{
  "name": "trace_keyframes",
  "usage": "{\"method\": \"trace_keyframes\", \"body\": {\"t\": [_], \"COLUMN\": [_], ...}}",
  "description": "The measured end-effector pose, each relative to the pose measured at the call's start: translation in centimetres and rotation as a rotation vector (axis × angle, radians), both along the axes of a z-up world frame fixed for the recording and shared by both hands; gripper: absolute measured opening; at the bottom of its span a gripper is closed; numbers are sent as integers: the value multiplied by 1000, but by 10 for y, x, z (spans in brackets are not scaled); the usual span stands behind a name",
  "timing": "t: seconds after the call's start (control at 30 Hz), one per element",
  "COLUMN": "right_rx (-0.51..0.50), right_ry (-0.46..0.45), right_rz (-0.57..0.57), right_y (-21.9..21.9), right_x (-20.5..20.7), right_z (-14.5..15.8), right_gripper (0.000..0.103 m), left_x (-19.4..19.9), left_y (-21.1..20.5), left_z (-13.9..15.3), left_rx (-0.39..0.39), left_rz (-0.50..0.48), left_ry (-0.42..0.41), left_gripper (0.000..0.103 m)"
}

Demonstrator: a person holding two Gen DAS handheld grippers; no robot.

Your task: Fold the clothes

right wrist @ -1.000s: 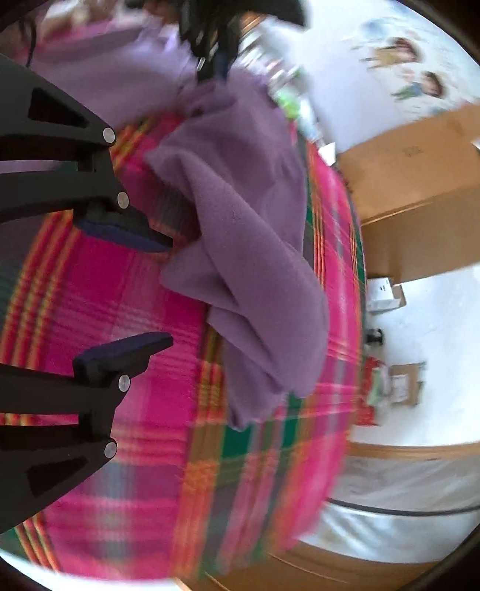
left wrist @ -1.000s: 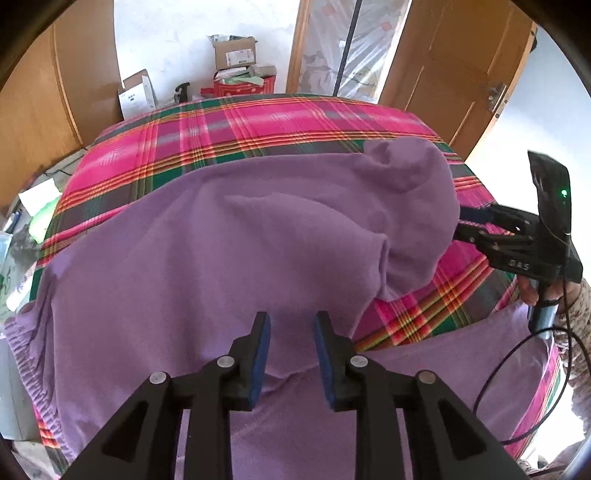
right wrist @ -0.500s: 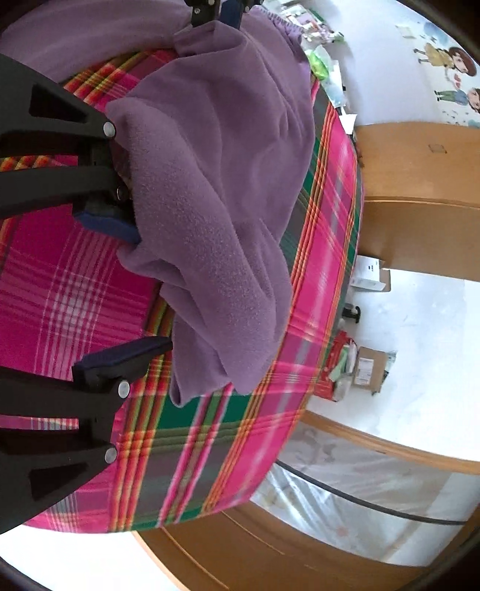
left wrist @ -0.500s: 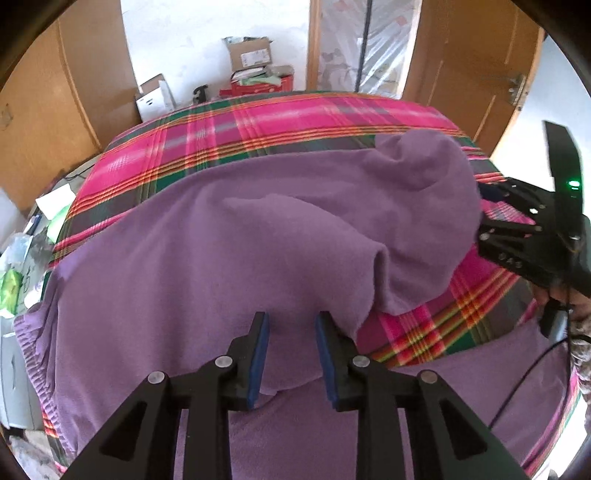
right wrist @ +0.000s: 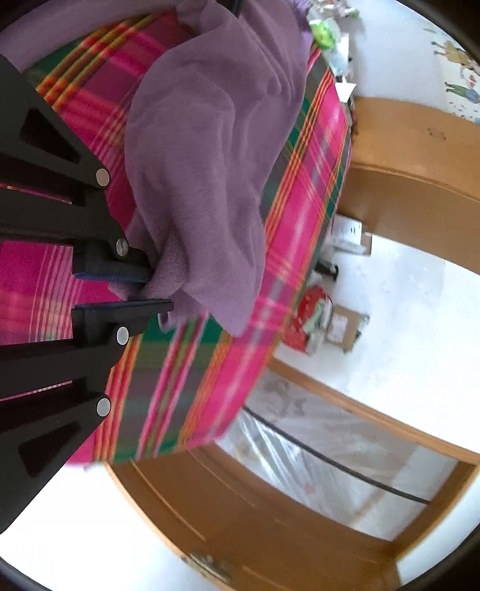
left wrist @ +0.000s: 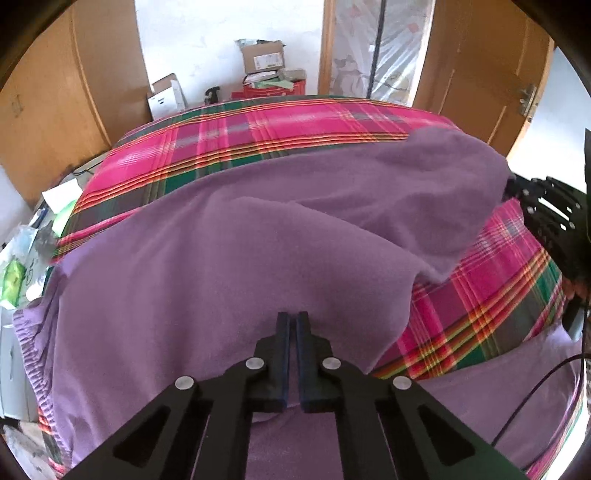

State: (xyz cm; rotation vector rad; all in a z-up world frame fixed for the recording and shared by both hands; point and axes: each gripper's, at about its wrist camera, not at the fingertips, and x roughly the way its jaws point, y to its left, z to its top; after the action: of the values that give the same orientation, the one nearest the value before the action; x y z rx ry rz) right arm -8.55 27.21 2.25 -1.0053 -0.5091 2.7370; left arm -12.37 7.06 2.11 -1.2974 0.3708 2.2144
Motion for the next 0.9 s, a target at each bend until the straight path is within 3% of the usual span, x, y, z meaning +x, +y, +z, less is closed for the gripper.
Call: {"method": "trace_keyframes", "body": {"t": [0.2, 0.33, 0.43, 0.6, 0.67, 0.9], "right_rx": [91, 86, 83, -12, -55, -237], "right_ry": [11, -12, -29, -66, -69, -83], "right_rz": [-60, -77, -90, -72, -64, -44], "right_y": [17, 26, 33, 44, 48, 71], "right_x": [9, 10, 10, 7, 11, 31], "right_z": [11, 8, 6, 2, 2, -2], "right_gripper": [8, 8, 8, 10, 18, 30], "left_x": [4, 12, 17, 24, 27, 29], "left_y": [7, 18, 29, 48, 54, 68], "left_z": [-1, -5, -8, -16, -16, -19], "left_rx": [-13, -41, -69, -158, -185, -203], "left_rz": [-24, -74, -114, -179, -190, -223], "left_ry": [-4, 5, 21, 72, 93, 113], "left_gripper": [3, 18, 23, 25, 25, 25]}}
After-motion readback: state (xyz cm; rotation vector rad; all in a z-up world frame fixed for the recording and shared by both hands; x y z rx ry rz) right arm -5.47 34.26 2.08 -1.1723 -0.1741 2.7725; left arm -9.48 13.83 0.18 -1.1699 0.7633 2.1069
